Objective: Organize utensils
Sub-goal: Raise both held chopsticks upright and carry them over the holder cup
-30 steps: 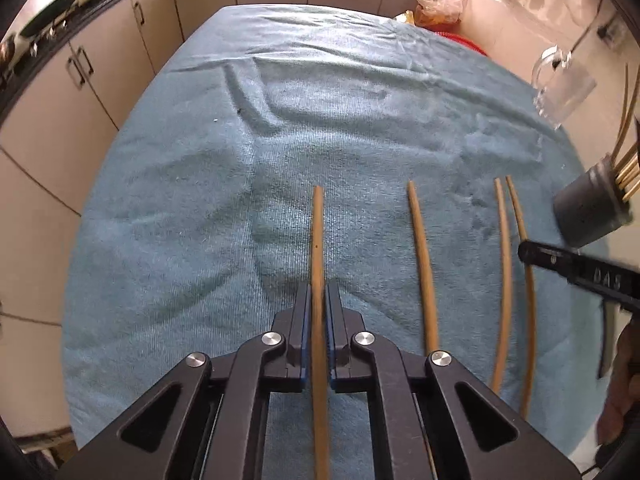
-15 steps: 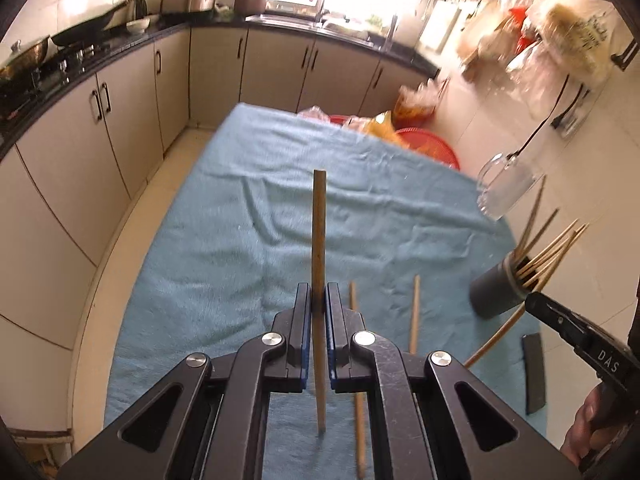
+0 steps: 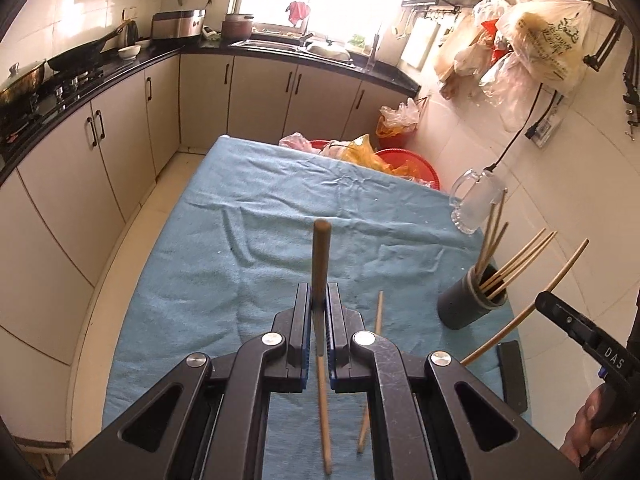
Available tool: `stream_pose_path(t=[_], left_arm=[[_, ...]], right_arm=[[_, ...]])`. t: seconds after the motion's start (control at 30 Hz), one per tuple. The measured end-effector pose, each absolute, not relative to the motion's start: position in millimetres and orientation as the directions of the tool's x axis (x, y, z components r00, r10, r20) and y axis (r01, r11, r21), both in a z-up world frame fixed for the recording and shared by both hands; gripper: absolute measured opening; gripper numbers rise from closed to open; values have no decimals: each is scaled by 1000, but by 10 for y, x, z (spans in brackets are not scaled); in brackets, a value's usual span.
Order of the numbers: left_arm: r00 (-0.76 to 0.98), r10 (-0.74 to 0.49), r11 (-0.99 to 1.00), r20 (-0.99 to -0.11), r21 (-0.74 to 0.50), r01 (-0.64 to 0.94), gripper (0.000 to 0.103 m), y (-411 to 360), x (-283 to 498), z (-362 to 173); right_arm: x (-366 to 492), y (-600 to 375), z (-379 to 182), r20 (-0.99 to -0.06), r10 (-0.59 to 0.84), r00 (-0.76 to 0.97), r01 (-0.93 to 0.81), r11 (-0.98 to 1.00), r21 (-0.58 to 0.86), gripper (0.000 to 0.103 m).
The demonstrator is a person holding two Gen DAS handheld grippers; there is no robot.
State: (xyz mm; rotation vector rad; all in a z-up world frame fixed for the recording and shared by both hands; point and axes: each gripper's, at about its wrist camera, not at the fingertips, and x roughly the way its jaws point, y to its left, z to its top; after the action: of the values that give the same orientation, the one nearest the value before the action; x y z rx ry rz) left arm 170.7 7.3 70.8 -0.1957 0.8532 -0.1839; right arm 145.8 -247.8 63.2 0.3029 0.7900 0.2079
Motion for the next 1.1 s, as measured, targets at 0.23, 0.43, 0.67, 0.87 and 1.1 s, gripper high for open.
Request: stream_pose_path(t=[0.23,0.43,0.67,0.87,1.1], left_arm=[[658,-267,961,-705,-242,131,6,-94,1637,887],[656,-300,953,-693,-240,182,6,-296,1633,1018],[642,-343,939,-686,-241,244,6,-569,1646,1111],[629,-375,925,-680,-231,302,6,-848,1647,1197],[619,-418,902,-665,-225,367,6,-1150,1651,1342]], right_arm=[[1293,-2854,794,-622,267,736,-7,922,387,7],[1150,-3226,892,-598,216,772,68,907,415,7],[954,-3596,953,-580,156,799,145,887,439,7],[807,-3851,985,-571,114,813,197,869,455,7],[669,-4056,1048,-559,81,826,228,858,460,7]])
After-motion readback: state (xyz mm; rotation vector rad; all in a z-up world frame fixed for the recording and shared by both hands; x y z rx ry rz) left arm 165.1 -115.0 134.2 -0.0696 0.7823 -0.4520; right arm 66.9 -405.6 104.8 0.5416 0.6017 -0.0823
